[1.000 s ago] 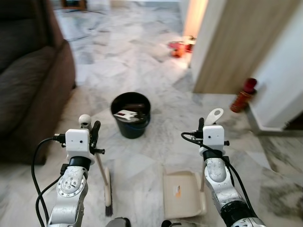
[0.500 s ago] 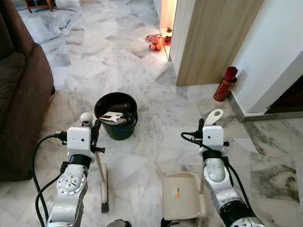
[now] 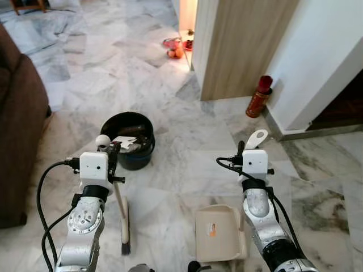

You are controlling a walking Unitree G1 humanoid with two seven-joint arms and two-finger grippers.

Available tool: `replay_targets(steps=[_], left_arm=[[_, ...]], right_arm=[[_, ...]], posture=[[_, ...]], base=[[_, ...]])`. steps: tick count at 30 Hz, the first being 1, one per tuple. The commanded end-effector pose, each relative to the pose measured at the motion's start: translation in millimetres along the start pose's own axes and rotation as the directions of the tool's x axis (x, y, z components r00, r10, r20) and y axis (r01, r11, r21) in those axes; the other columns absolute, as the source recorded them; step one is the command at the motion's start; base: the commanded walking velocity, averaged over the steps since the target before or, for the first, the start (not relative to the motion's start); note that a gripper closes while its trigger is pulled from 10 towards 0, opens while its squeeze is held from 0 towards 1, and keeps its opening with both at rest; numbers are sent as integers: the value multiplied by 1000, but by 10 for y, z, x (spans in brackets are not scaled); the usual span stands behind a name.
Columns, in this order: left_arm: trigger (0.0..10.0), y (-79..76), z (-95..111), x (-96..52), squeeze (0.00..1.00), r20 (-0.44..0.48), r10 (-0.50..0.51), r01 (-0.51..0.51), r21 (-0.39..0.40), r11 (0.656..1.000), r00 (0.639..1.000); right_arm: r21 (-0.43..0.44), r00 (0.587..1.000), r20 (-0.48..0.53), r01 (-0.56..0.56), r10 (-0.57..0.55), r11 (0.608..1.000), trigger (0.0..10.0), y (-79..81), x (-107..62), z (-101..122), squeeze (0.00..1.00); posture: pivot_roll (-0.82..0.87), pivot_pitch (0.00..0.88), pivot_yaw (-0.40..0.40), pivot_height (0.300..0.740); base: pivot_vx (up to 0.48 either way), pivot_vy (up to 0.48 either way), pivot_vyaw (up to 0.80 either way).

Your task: Sweep floor

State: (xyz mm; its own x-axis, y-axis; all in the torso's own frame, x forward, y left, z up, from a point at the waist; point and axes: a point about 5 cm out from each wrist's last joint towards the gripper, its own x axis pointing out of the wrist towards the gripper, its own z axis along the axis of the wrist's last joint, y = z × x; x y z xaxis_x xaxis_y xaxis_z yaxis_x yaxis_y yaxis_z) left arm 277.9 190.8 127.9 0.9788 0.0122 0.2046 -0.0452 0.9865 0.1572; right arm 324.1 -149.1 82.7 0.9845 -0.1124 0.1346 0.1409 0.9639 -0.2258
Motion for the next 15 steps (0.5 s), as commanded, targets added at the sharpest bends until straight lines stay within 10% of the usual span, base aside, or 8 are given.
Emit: replay_targets(steps=[1,15], left_arm=[[10000,-15,35,12,0,12,-2,2,15,1000,1000],[10000,-28,36,17,0,13,-2,2,19,1000,1000]], right_arm=[[-6,1000,5,13,-13,1000,10000,-51,14,1,0],[-8,1000,4,12,-12,1000,10000,-57,17,-2,0]], posture=[[165,175,-3,740],[161,183,-8,740]], base=[[0,-247,-800],[0,-257,-800]])
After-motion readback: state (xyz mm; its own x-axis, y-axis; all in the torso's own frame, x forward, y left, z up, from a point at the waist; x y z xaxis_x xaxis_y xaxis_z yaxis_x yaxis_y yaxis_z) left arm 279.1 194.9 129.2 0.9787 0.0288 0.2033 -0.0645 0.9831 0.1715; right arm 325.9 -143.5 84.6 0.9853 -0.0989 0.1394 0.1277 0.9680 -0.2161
